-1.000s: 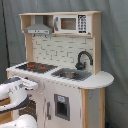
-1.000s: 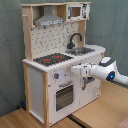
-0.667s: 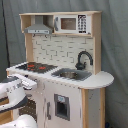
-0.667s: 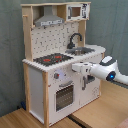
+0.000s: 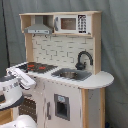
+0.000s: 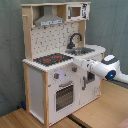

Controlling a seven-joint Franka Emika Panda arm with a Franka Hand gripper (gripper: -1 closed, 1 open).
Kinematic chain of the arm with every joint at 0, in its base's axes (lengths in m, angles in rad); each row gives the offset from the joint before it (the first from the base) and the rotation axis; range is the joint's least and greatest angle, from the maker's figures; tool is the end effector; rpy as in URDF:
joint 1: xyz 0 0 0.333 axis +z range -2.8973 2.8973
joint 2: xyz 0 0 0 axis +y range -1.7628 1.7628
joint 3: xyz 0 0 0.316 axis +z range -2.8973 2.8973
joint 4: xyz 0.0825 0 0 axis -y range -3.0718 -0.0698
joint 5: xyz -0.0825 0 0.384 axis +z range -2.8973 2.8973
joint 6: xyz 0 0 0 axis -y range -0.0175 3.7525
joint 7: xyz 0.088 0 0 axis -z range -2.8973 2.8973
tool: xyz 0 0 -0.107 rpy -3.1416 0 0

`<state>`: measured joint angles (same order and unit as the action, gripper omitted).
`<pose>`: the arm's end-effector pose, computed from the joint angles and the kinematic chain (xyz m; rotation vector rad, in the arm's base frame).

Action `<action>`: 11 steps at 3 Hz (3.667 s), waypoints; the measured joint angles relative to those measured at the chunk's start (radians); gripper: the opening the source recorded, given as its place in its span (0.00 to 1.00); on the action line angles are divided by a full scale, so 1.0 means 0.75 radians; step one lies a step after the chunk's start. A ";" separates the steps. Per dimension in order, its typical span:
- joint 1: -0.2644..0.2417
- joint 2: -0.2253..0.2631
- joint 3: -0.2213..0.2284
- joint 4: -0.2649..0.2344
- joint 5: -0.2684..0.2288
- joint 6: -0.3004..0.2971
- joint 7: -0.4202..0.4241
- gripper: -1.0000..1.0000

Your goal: Play with the kitchen

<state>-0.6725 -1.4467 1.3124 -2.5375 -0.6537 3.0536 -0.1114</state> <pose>0.3163 0.3626 0.4087 0.9124 1.2431 0.7376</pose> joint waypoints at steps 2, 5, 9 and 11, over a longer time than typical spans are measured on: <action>0.173 0.038 -0.003 0.024 0.124 -0.267 -0.003 1.00; 0.394 0.072 -0.016 0.083 0.317 -0.698 -0.007 1.00; 0.073 0.117 -0.215 0.318 0.664 -0.853 -0.001 1.00; -0.107 0.178 -0.240 0.485 0.764 -0.863 0.004 1.00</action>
<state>-0.7530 -1.3136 1.1324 -2.1738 -0.0804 2.4066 -0.1084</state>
